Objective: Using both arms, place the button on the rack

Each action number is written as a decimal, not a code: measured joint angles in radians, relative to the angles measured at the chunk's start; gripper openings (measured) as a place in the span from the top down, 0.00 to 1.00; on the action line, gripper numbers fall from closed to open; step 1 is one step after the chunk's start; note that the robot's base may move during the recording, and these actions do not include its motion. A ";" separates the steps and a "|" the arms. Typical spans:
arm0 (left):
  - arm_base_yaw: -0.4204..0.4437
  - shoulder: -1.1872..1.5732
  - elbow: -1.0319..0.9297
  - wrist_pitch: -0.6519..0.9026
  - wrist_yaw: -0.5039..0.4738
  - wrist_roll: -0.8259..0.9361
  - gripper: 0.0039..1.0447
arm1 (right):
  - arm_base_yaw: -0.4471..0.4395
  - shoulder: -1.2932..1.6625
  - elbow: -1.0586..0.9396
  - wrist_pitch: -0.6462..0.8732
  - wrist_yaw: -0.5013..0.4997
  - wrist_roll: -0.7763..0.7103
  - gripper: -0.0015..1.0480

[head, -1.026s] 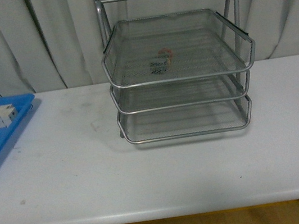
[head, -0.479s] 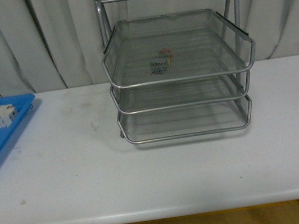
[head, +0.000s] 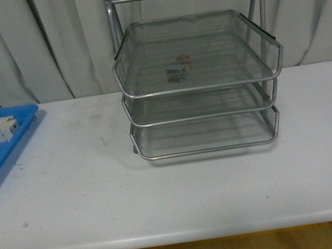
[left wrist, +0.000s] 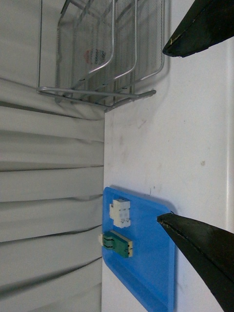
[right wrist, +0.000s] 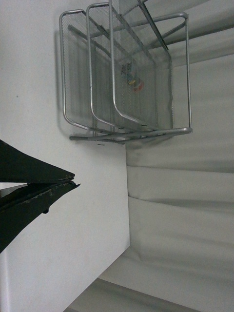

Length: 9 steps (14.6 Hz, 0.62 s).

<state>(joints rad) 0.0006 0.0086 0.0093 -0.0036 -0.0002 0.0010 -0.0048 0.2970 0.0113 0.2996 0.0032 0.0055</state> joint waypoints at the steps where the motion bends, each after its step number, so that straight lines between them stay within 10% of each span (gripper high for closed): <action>1: 0.000 0.000 0.000 0.000 0.000 0.000 0.06 | 0.000 -0.024 0.000 -0.024 0.000 0.000 0.98; 9: 0.000 0.000 0.000 0.002 0.000 0.000 0.06 | 0.000 -0.293 0.000 -0.309 -0.003 0.000 0.98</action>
<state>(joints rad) 0.0006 0.0086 0.0093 -0.0021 0.0002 0.0010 -0.0048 0.0040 0.0116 -0.0090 0.0002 0.0051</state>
